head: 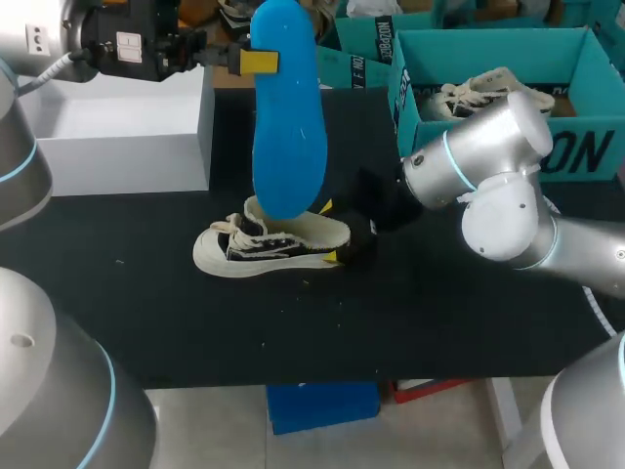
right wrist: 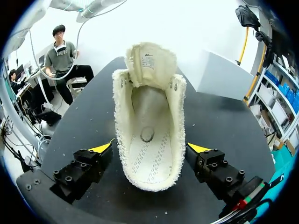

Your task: Take the shoe out of the shoebox, open the shoe tongue, remove and reinsert the insole, then place the shoe into the shoebox

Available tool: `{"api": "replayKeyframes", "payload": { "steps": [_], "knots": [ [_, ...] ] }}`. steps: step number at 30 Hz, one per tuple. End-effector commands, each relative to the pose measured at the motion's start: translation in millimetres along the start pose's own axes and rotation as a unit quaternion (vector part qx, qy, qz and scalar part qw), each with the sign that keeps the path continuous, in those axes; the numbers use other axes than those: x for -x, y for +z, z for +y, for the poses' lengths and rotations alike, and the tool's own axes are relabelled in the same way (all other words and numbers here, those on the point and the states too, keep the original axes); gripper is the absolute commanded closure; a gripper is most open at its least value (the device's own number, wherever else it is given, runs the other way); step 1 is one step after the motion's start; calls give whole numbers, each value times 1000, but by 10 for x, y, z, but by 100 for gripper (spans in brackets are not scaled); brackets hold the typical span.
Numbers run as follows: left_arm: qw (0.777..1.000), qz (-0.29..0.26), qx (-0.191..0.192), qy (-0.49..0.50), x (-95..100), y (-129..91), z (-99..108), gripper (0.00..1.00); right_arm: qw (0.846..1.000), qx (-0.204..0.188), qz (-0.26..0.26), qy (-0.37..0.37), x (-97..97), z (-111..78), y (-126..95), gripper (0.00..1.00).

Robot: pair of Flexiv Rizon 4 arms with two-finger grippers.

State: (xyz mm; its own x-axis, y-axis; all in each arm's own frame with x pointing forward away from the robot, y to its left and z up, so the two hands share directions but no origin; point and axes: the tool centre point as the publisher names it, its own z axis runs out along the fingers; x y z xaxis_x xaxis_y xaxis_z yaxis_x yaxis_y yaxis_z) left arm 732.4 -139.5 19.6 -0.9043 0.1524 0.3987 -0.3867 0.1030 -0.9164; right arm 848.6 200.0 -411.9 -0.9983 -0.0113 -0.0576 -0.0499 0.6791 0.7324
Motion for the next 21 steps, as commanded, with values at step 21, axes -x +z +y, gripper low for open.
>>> {"api": "replayKeyframes", "payload": {
  "steps": [21],
  "knots": [
    [1000,-1,-1,0,2,11,9,100,996,88,-10,28,-51,-339,178,0]
  ]
}}
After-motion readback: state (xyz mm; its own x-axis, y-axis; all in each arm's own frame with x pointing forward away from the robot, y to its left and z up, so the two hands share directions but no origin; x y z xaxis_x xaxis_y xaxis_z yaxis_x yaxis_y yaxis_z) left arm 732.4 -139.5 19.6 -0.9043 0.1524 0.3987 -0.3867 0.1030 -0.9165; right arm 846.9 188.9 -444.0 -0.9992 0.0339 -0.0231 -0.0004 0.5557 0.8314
